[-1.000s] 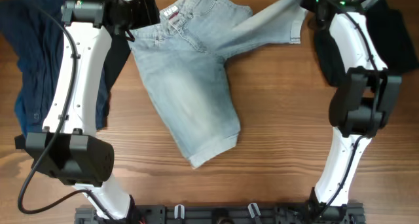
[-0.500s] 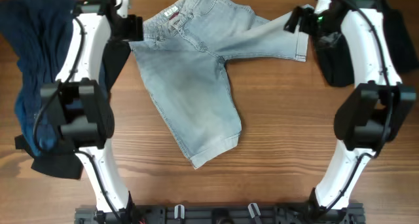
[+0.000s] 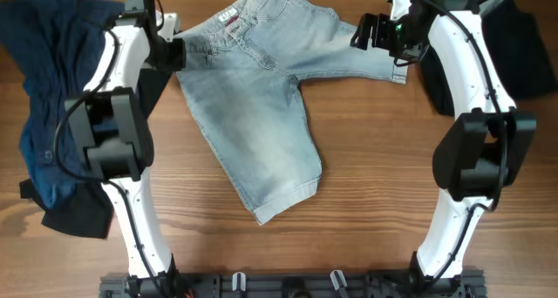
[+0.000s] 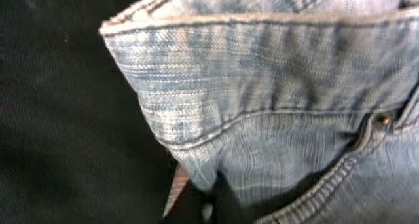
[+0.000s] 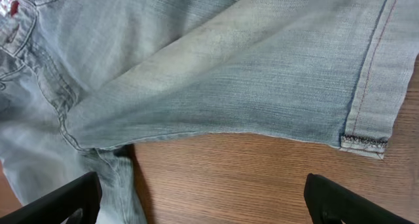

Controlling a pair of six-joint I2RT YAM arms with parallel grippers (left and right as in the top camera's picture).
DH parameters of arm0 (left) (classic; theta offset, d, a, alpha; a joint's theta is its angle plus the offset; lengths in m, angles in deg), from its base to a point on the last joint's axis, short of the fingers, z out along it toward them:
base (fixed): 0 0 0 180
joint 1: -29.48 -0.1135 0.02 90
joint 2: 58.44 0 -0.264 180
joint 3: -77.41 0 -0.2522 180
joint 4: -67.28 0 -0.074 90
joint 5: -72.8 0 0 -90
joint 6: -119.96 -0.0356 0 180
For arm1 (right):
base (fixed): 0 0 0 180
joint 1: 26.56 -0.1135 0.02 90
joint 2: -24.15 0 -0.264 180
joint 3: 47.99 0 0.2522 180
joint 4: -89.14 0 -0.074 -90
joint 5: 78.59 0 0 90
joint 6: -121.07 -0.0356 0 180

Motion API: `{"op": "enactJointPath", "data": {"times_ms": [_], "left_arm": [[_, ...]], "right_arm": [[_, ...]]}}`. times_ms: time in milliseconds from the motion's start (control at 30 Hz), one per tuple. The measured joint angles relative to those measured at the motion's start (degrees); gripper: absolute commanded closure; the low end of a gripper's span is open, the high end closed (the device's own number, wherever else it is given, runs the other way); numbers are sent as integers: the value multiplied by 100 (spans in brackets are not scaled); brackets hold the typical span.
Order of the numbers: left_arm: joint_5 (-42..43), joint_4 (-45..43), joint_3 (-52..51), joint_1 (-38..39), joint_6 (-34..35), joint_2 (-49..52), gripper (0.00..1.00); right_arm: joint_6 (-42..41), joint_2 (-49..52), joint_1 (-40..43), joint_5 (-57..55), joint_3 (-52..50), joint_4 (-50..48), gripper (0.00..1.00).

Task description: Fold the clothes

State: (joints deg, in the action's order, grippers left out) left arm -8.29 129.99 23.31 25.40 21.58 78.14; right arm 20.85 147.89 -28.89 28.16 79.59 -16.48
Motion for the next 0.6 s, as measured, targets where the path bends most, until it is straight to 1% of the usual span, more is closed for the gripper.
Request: {"op": "enactJointPath", "data": {"times_ms": [100,200,267,300,367,400,433,467,500,533,600], "left_arm": [[-28,42,0,-2,369,-7,96],[-372,566,0,-7,1075,-181,96],[-802,1228,0,-7,1755,-527,96],[-901,1502,4,-13,1989,-682,96],[-1058,2459,13,-31,2500,-1045,96],[-1054,2822,22,-39,2649,-1150,94],[-1014,3171,22,-39,2752,-1193,72],[-990,3368,22,-31,2782,-1196,45],[-968,3508,22,-7,2728,-1193,4],[-951,3668,15,46,2673,-1193,0],[-951,3742,15,262,2559,-1193,0]], "right_arm": [[0,0,0,-2,0,26,1],[-22,0,0,-2,0,133,0],[-83,0,0,0,0,238,0],[-111,0,0,0,0,262,0],[-195,0,0,-2,0,291,0],[-225,0,0,0,0,306,0],[-251,0,0,-2,0,310,0],[-278,0,0,0,0,330,0],[-315,0,0,0,0,356,0],[-345,0,0,0,0,433,0],[-363,0,0,0,0,686,0]]}}
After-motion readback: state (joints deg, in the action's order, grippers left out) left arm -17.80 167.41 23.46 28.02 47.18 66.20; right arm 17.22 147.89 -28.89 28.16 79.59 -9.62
